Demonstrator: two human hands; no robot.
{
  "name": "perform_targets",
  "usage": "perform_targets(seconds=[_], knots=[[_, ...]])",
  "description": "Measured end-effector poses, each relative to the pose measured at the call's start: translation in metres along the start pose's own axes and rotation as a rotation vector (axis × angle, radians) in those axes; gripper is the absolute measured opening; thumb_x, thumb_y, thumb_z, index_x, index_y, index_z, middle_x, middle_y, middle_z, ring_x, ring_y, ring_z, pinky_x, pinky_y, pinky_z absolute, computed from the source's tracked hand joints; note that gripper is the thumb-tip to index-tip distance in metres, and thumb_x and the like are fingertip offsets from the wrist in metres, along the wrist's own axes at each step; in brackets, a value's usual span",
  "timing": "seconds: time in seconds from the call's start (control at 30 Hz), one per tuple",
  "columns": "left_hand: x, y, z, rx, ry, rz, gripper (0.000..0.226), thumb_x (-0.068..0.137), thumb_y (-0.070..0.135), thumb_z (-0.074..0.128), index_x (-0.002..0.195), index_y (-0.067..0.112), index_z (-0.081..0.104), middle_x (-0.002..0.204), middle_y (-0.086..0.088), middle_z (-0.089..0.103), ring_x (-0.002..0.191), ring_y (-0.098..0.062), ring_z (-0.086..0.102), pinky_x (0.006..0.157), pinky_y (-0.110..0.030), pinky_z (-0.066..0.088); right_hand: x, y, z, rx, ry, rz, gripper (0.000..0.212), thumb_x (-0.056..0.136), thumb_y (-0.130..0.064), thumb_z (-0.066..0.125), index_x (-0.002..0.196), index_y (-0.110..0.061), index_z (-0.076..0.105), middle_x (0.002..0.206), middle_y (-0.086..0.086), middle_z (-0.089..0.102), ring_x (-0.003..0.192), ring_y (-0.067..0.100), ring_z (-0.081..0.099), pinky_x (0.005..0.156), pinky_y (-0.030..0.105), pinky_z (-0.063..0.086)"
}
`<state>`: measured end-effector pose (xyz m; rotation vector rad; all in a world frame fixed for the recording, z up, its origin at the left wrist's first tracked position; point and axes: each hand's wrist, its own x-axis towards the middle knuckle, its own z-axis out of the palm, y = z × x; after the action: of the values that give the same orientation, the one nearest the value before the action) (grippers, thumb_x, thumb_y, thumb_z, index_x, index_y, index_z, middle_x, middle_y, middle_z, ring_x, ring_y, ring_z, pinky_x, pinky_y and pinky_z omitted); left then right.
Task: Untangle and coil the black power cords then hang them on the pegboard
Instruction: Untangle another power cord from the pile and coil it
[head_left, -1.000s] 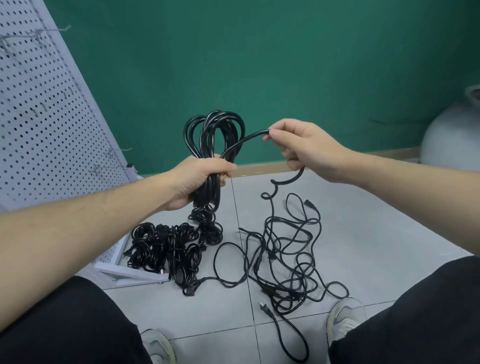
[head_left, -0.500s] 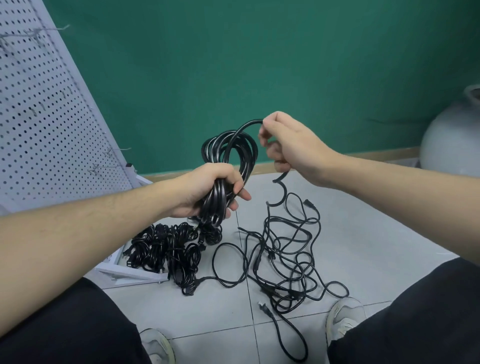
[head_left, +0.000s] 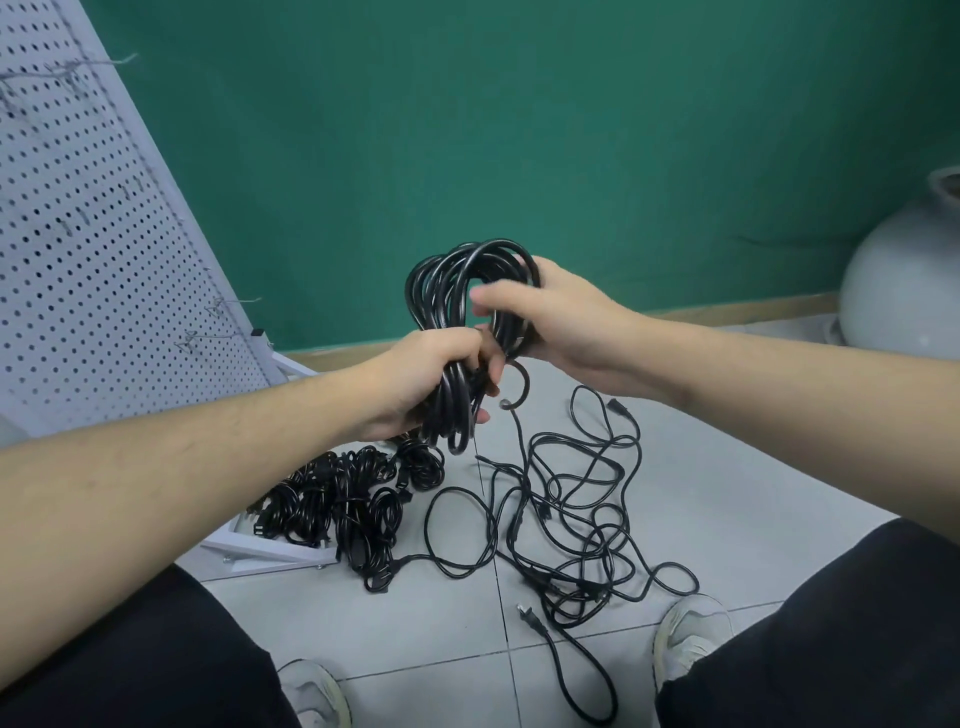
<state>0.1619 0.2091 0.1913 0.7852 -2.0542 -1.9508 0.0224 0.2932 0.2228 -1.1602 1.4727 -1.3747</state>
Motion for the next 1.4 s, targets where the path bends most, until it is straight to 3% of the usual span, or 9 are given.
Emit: perform_targets(seconds=[0.2, 0.37, 0.53, 0.7, 0.9, 1.03, 1.17, 1.3, 1.4], knots=[[-0.006, 0.007, 0.001, 0.006, -0.117, 0.044, 0.023, 0.069, 0.017, 0.044, 0.068, 0.015, 0.068, 0.086, -0.013, 0.064, 0.059, -0.018, 0.05, 0.048, -0.023, 0.043, 0.008, 0.002, 0.001, -0.135, 0.124, 0.011, 0.023, 0.102, -0.018, 0.053, 0.081, -0.017, 0.045, 0.073, 0.002, 0.047, 0.065, 0.02, 0.053, 0.058, 0.033, 0.04], [-0.003, 0.008, 0.002, -0.13, -0.271, 0.043, 0.03, 0.07, 0.013, 0.041, 0.071, 0.01, 0.071, 0.097, -0.023, 0.068, 0.099, -0.038, 0.068, 0.077, -0.037, 0.052, 0.011, -0.002, -0.01, -0.108, 0.025, 0.039, 0.016, 0.104, -0.024, 0.051, 0.09, -0.018, 0.045, 0.063, -0.007, 0.051, 0.062, 0.016, 0.053, 0.065, 0.029, 0.042], [-0.003, 0.004, 0.01, -0.217, -0.222, 0.033, 0.029, 0.069, 0.011, 0.044, 0.074, 0.009, 0.072, 0.079, -0.014, 0.054, 0.071, -0.028, 0.06, 0.093, -0.051, 0.058, 0.013, 0.008, -0.008, -0.016, 0.045, 0.04, 0.015, 0.104, -0.032, 0.052, 0.103, -0.018, 0.052, 0.071, -0.004, 0.055, 0.063, 0.014, 0.05, 0.065, 0.028, 0.042], [-0.001, 0.014, 0.015, -0.286, -0.048, 0.132, 0.023, 0.065, 0.013, 0.055, 0.074, 0.011, 0.076, 0.075, -0.011, 0.055, 0.068, -0.024, 0.056, 0.08, -0.045, 0.059, 0.008, 0.026, -0.01, 0.022, -0.133, 0.225, 0.08, 0.091, -0.078, 0.033, 0.117, -0.008, 0.062, 0.067, 0.002, 0.053, 0.062, 0.016, 0.052, 0.08, 0.036, 0.053], [-0.001, 0.024, 0.009, -0.419, 0.077, 0.258, 0.04, 0.084, 0.005, 0.041, 0.084, 0.012, 0.08, 0.076, -0.007, 0.056, 0.068, -0.024, 0.058, 0.074, -0.039, 0.058, -0.005, 0.046, -0.019, -0.178, -0.399, 0.357, 0.09, 0.069, -0.084, 0.016, 0.102, -0.011, 0.058, 0.106, 0.005, 0.077, 0.112, 0.023, 0.07, 0.113, 0.048, 0.042], [0.002, 0.027, 0.005, -0.414, 0.171, 0.274, 0.047, 0.09, 0.002, 0.035, 0.087, 0.013, 0.08, 0.074, -0.007, 0.049, 0.059, -0.021, 0.046, 0.061, -0.033, 0.047, -0.012, 0.041, -0.021, -0.206, -0.496, 0.397, 0.049, 0.088, -0.059, 0.048, 0.084, -0.01, 0.048, 0.072, 0.007, 0.069, 0.099, 0.036, 0.07, 0.099, 0.043, 0.053], [0.005, 0.031, -0.011, -0.295, 0.366, 0.215, 0.035, 0.071, 0.023, 0.063, 0.097, 0.007, 0.078, 0.075, -0.005, 0.048, 0.064, -0.021, 0.043, 0.067, -0.036, 0.039, -0.011, 0.039, -0.028, -0.241, -0.429, 0.339, 0.031, 0.097, -0.03, 0.061, 0.074, -0.016, 0.046, 0.061, 0.001, 0.052, 0.065, 0.02, 0.055, 0.076, 0.033, 0.051], [0.006, 0.033, -0.022, -0.141, 0.559, 0.093, 0.018, 0.072, 0.029, 0.077, 0.056, 0.024, 0.069, 0.081, -0.004, 0.049, 0.073, -0.027, 0.045, 0.068, -0.032, 0.042, -0.01, 0.029, -0.028, -0.533, -0.466, 0.186, 0.026, 0.098, -0.024, 0.063, 0.075, -0.015, 0.055, 0.073, -0.001, 0.071, 0.074, 0.015, 0.062, 0.075, 0.029, 0.043], [0.01, 0.028, -0.029, -0.03, 0.629, 0.036, 0.018, 0.08, 0.028, 0.072, 0.062, 0.031, 0.075, 0.087, 0.001, 0.053, 0.074, -0.021, 0.051, 0.068, -0.031, 0.044, -0.011, 0.026, -0.024, -0.669, -0.527, 0.151, 0.022, 0.099, -0.027, 0.063, 0.085, -0.016, 0.05, 0.068, 0.002, 0.069, 0.077, 0.02, 0.07, 0.078, 0.03, 0.045]])
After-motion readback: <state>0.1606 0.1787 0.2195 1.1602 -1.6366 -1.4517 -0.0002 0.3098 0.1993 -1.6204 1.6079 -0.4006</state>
